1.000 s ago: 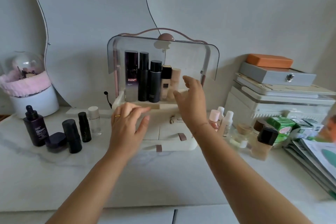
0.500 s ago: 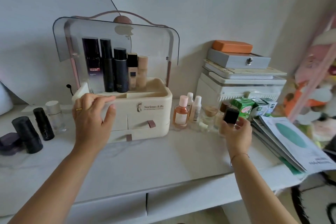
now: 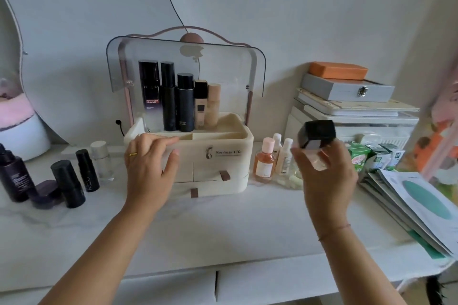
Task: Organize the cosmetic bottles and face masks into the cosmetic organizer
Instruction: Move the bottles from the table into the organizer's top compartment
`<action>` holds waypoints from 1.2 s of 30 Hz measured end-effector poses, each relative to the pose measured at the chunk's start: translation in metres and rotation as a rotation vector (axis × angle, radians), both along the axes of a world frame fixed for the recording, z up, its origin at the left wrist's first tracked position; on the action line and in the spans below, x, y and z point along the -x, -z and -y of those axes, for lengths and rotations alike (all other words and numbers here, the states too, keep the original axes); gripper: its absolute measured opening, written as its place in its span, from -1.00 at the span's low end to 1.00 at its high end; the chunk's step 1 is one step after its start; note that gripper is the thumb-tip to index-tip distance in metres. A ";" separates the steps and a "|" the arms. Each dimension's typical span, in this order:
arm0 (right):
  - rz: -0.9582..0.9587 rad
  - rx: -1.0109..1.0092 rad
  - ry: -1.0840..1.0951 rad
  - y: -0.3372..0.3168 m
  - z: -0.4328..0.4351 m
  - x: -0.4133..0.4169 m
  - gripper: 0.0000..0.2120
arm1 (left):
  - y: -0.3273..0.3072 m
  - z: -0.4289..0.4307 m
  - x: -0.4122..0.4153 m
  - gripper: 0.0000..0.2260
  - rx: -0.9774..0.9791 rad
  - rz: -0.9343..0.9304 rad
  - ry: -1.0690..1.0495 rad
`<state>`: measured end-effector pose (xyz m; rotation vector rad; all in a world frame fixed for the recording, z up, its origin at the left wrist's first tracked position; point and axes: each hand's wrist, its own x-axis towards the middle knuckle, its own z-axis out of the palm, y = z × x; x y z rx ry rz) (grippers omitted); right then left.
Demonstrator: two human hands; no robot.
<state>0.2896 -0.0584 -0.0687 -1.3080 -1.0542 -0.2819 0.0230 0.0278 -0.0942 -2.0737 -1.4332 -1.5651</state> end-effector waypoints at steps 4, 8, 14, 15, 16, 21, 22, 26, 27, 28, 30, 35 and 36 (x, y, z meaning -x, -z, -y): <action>0.068 0.115 -0.444 -0.041 -0.029 0.067 -0.68 | 0.000 0.000 0.001 -0.71 0.013 -0.017 0.004; 0.052 0.303 -0.460 -0.062 -0.091 0.094 -0.72 | -0.001 0.001 0.004 -0.70 0.042 -0.045 0.011; 0.032 0.632 -0.351 -0.060 -0.150 0.093 -0.68 | -0.004 0.002 0.005 -0.65 0.086 -0.035 0.026; 0.061 0.683 -0.339 -0.059 -0.153 0.092 -0.67 | -0.004 0.002 0.006 -0.65 0.087 -0.036 0.027; 0.093 0.718 -0.330 -0.058 -0.156 0.092 -0.66 | -0.004 0.003 0.006 -0.65 0.087 -0.037 0.028; 0.128 0.768 -0.327 -0.057 -0.157 0.091 -0.61 | -0.012 0.002 0.006 -0.63 0.115 -0.032 0.020; 0.133 0.778 -0.332 -0.057 -0.155 0.090 -0.60 | -0.018 0.001 0.006 -0.63 0.123 -0.032 0.022; 0.112 0.755 -0.344 -0.056 -0.142 0.084 -0.61 | -0.048 -0.007 -0.002 -0.73 0.305 -0.023 0.110; 0.100 0.720 -0.344 -0.054 -0.136 0.081 -0.60 | -0.055 -0.010 -0.007 -0.73 0.384 -0.027 0.152; 0.088 0.662 -0.346 -0.051 -0.130 0.077 -0.60 | -0.060 -0.012 -0.014 -0.70 0.459 -0.035 0.192; 0.068 0.517 -0.381 -0.045 -0.112 0.071 -0.65 | -0.068 -0.016 -0.030 -0.60 0.583 -0.093 0.232; 0.323 0.458 -0.440 -0.023 -0.088 0.051 -0.72 | -0.078 -0.028 -0.064 -0.44 0.735 -0.322 0.191; 0.376 0.476 -0.474 -0.020 -0.088 0.047 -0.67 | -0.078 -0.030 -0.066 -0.42 0.744 -0.336 0.178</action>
